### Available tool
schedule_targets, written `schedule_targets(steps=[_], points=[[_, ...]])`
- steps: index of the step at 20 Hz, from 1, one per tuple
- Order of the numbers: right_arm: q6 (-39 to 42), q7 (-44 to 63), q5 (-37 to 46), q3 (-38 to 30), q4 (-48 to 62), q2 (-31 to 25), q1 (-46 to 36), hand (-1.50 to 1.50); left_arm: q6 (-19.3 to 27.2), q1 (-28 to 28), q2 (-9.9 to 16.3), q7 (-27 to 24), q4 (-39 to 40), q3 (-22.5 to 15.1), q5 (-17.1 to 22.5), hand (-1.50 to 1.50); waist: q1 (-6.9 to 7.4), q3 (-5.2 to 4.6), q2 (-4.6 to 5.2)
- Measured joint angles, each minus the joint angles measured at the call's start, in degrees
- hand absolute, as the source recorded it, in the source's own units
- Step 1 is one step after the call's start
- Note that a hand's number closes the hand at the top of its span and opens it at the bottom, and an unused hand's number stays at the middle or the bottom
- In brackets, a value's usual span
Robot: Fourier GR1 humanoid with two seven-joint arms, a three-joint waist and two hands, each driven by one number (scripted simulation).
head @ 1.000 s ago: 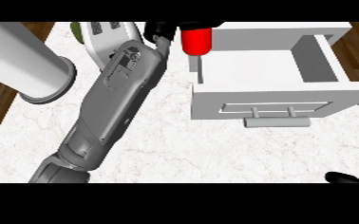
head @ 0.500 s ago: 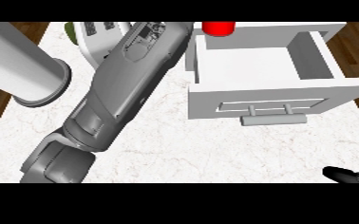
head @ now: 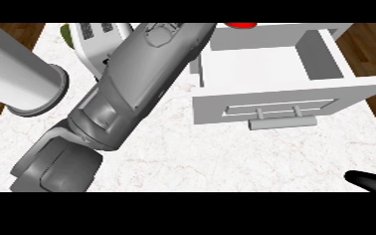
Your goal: Pick up the can, place it into the drawer and close the drawer
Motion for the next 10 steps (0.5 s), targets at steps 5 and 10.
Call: schedule_targets(steps=[5, 10], points=[[-0.06, -0.54, 0.93, 1.02, 1.22, -0.02, -1.25, -1.5, 3.33, -1.72, -0.01, -1.1, 3.19, -3.37, 2.52, -1.5, -0.75, 0.05, 0.2], [0.12, 1.13, 0.18, 0.93, 0.4, -0.93, -2.07, -1.5, 7.37, -2.71, 0.0, -2.19, 5.55, -5.5, 4.42, -1.5, -1.64, 0.07, 0.35]])
